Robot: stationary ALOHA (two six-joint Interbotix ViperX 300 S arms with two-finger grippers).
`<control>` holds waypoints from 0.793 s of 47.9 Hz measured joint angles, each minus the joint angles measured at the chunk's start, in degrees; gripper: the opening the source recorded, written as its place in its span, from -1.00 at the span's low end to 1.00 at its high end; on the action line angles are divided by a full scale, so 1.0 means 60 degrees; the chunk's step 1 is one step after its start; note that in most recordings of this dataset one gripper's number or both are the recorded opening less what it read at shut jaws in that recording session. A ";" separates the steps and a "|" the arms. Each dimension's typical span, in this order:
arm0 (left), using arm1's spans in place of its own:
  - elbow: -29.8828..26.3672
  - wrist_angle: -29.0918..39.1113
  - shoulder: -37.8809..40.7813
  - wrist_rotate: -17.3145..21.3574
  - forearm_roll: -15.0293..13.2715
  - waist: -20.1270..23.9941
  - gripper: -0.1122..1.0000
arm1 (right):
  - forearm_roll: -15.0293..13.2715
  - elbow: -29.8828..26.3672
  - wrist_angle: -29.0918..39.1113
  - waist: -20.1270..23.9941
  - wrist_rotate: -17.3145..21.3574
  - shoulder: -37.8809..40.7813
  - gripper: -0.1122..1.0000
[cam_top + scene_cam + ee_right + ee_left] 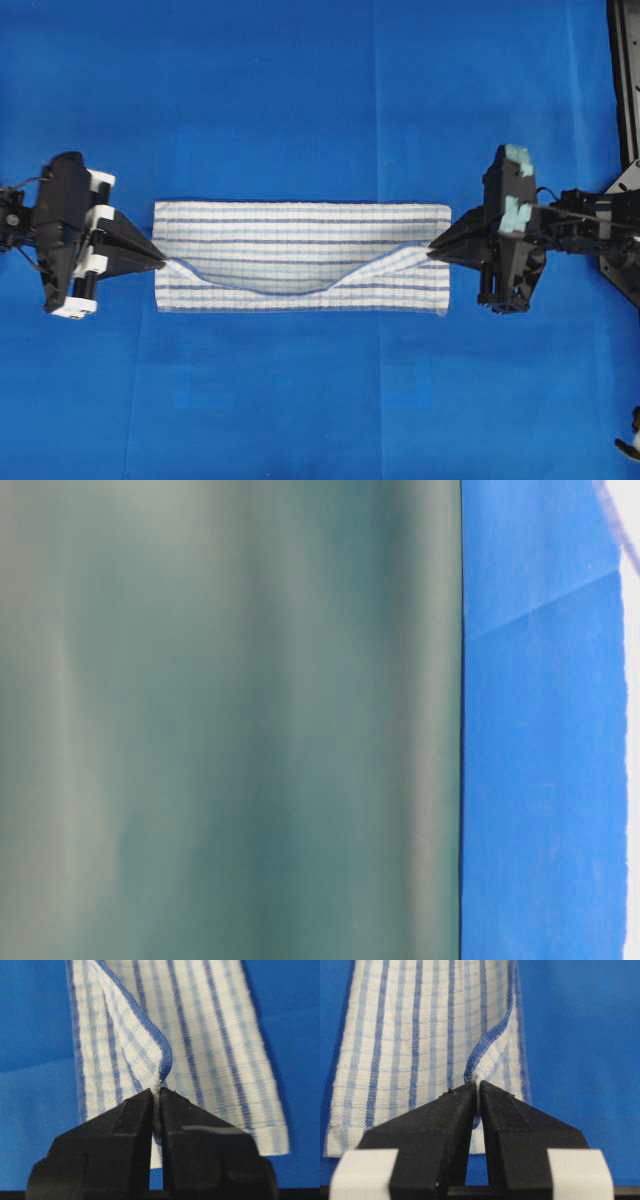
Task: Fold the blue towel.
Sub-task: 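Pull the top corners down toward the bottom edge with both grippers, then open both grippers and release the folded edge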
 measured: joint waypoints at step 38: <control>-0.0234 0.1099 -0.1494 -0.0762 -0.0073 0.0029 0.47 | 0.0205 -0.0059 0.0029 0.0234 -0.0542 -0.0732 0.78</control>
